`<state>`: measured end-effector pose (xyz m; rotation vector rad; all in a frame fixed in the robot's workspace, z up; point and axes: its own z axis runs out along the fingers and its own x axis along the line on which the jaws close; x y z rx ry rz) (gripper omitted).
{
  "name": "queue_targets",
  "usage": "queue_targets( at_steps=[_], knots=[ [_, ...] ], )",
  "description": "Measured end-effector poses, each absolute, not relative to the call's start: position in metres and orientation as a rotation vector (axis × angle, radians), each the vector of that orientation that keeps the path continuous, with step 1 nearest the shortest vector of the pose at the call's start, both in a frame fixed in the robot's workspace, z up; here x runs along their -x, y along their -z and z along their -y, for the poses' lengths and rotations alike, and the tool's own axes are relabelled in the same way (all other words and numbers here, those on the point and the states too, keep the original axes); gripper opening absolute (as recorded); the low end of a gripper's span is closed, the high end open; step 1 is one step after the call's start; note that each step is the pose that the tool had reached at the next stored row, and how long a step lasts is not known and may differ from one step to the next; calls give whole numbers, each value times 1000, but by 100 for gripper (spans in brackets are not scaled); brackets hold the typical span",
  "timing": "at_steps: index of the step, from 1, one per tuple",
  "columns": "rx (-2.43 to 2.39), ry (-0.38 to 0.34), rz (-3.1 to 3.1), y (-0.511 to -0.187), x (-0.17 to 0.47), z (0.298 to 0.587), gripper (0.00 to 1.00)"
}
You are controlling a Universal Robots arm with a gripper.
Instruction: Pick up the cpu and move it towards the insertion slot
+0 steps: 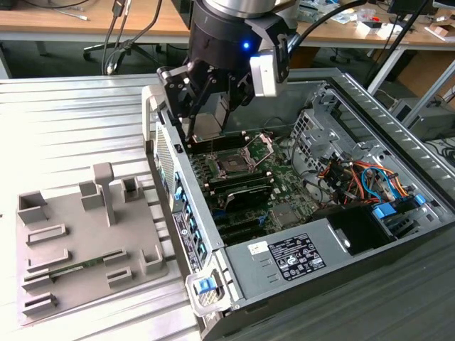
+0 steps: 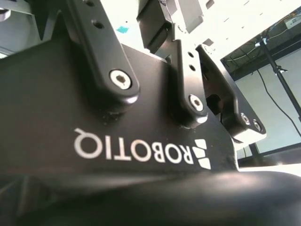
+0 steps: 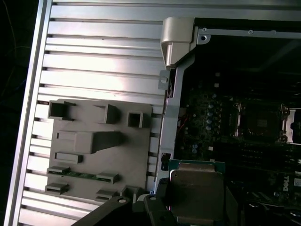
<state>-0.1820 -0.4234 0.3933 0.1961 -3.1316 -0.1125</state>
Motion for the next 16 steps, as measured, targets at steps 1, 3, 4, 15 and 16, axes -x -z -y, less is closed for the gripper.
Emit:
queue_targets(
  at_steps=[1, 3, 4, 15, 16],
  knots=[
    [-196, 112, 3132, -393, 182, 423, 55],
    [-196, 112, 3132, -393, 181, 423, 55],
    [-196, 112, 3132, -393, 181, 423, 55],
    [-196, 112, 3132, -393, 177, 422, 55],
    [-196, 112, 3132, -393, 176, 422, 55]
  ],
)
